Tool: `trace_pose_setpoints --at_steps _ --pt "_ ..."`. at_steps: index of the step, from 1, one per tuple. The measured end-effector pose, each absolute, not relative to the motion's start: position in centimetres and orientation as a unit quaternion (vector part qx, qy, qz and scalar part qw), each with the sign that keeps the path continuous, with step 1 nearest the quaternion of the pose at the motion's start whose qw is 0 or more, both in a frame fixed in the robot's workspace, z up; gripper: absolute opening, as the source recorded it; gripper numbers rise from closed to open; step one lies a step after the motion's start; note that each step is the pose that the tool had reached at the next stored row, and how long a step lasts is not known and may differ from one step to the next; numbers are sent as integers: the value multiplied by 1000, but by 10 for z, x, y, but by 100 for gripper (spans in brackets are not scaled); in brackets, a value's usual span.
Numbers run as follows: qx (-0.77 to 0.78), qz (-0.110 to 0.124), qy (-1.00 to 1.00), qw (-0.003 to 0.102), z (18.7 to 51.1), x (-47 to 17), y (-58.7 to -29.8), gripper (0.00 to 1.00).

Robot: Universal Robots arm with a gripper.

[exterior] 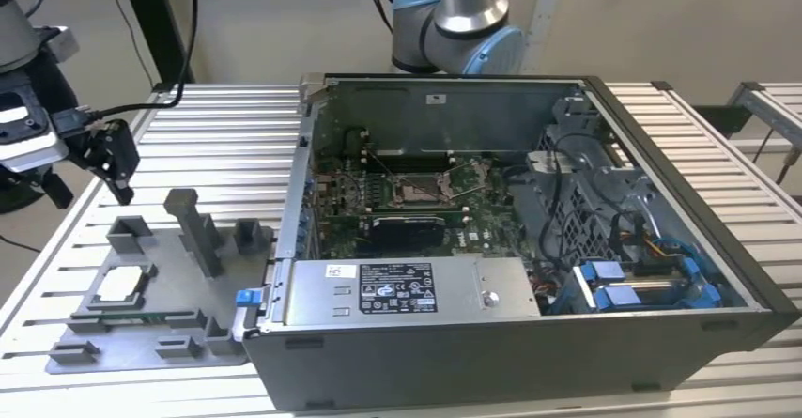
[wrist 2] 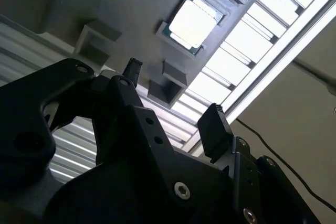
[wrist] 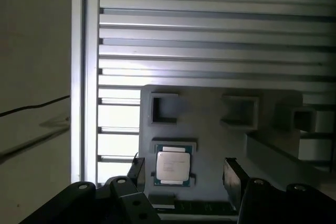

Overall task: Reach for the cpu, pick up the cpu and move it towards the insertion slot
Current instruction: 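Pick up the cpu and move it towards the insertion slot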

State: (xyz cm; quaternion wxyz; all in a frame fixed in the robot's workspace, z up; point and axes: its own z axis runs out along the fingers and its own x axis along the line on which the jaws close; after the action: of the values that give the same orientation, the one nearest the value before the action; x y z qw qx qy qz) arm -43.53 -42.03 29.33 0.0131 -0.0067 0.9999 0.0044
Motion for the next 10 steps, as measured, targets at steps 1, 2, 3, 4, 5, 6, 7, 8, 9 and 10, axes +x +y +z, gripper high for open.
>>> trace_pose_setpoints --at_steps 1,2,3,4,5,6,7,8,9,10 --pt "-7 4 1000 13 293 -435 -420 100" --pt "-7 4 1000 13 292 -435 -420 100" --pt "-7 4 1000 13 291 -435 -420 100" --pt "-7 4 1000 13 291 -435 -420 100" --pt "-7 4 1000 13 290 -435 -420 100" --pt "-7 4 1000 13 289 -435 -420 100" --pt "-7 4 1000 13 288 -435 -420 100" --pt "-7 4 1000 13 288 -435 -420 100" --pt "-7 4 1000 13 287 -435 -420 100" --pt "-7 4 1000 13 286 -435 -420 100"
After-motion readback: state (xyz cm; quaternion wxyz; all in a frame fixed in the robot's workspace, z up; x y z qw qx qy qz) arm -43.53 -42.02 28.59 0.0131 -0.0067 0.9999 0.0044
